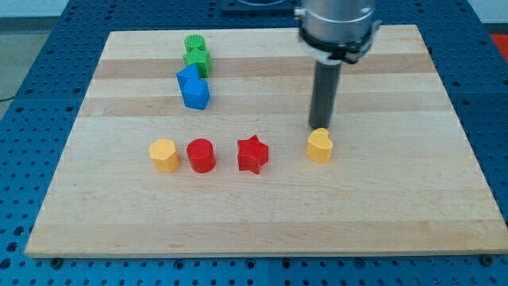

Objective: Move the yellow heart to the red star

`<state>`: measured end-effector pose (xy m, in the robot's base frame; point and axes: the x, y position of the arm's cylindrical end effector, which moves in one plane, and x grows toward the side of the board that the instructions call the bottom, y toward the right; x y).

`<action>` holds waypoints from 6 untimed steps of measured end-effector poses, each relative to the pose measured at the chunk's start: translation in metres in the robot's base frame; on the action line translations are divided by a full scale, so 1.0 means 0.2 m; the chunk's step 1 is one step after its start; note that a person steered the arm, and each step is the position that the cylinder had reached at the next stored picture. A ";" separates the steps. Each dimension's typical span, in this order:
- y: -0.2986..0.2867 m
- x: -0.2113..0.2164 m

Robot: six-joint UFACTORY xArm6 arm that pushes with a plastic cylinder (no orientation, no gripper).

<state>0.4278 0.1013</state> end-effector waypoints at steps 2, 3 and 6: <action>0.17 0.15; 0.06 0.15; -0.19 0.19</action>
